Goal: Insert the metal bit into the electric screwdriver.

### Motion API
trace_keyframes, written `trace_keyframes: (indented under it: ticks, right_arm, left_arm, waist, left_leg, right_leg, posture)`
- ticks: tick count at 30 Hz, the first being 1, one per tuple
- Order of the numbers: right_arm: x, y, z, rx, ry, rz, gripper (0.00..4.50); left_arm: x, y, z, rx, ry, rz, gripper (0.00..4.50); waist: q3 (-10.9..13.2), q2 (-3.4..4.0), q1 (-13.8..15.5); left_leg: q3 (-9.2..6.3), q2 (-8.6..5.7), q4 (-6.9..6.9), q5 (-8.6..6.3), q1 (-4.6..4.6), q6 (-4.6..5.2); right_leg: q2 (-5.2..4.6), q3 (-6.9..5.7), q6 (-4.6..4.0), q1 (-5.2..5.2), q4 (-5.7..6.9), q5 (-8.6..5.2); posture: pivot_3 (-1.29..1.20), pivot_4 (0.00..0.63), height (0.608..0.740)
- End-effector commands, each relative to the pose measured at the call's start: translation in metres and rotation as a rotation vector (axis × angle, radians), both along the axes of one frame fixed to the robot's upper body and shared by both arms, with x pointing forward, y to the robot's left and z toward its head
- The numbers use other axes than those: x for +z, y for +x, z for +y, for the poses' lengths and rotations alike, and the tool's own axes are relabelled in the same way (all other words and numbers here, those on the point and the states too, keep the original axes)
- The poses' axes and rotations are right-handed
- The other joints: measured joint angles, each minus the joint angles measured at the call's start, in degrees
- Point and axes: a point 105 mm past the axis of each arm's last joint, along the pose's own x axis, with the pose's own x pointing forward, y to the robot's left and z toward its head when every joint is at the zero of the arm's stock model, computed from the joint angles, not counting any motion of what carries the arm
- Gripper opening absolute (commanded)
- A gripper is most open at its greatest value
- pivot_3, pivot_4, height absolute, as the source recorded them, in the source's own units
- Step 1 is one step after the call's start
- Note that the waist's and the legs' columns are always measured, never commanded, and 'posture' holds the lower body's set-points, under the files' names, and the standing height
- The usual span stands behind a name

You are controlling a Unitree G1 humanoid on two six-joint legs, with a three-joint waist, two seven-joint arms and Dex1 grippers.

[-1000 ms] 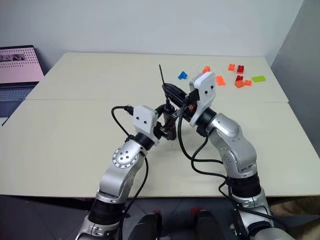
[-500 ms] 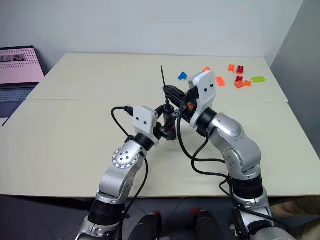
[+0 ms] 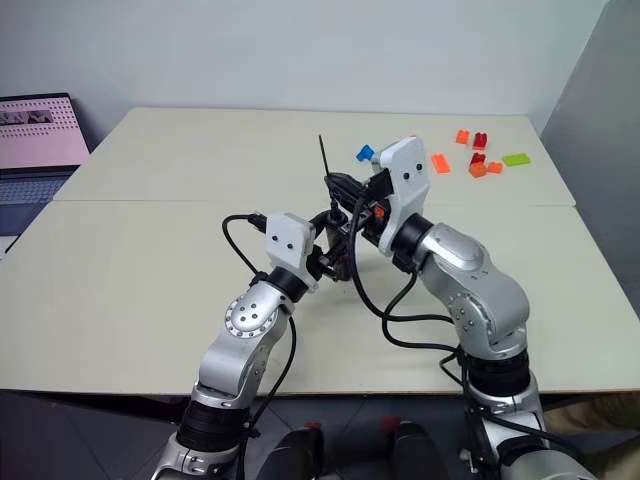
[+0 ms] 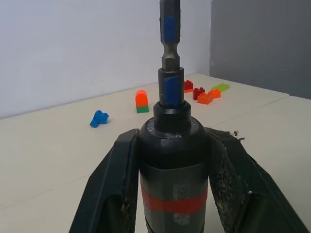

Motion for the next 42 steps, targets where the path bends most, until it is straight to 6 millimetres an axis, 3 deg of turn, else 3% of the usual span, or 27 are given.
trace_keyframes:
  ticks: [1, 21, 33, 42]
  right_arm:
    - [-0.024, 0.005, 0.001, 0.043, -0.064, 0.117, 0.00]
    - [-0.024, -0.002, 0.008, -0.004, -0.109, 0.197, 0.00]
    - [0.000, -0.008, 0.013, 0.004, -0.034, 0.124, 0.00]
    - [0.016, -0.009, 0.007, 0.006, -0.036, 0.098, 0.00]
  left_arm:
    - [0.004, -0.001, 0.000, 0.010, 0.010, -0.018, 1.64]
    - [0.005, -0.002, 0.002, 0.031, 0.012, -0.026, 1.64]
    - [0.005, -0.002, 0.003, 0.044, 0.009, -0.027, 1.64]
    - [0.004, -0.002, 0.002, 0.043, 0.009, -0.024, 1.64]
  waist:
    - [0.0, 0.00, 0.0]
    - [0.0, 0.02, 0.0]
    - [0.0, 0.02, 0.0]
    - [0.0, 0.03, -0.1]
  left_leg:
    - [0.00, 0.00, 0.00, 0.00, 0.00, 0.00]
    - [-0.01, 0.01, -0.01, 0.00, -0.02, 0.00]
    - [-0.01, 0.01, -0.03, 0.00, -0.07, 0.00]
    - [-0.01, 0.02, -0.12, -0.01, -0.14, 0.01]
  right_leg:
    - [0.00, 0.00, 0.00, 0.00, 0.00, 0.00]
    - [0.00, -0.01, 0.00, -0.01, -0.06, 0.00]
    - [0.00, -0.01, 0.01, -0.06, -0.09, 0.00]
    - [0.01, -0.02, 0.00, -0.10, -0.21, -0.01]
  posture:
    - [0.00, 0.150, 0.740]
    - [0.00, 0.150, 0.740]
    - [0.00, 0.150, 0.740]
    - [0.00, 0.150, 0.740]
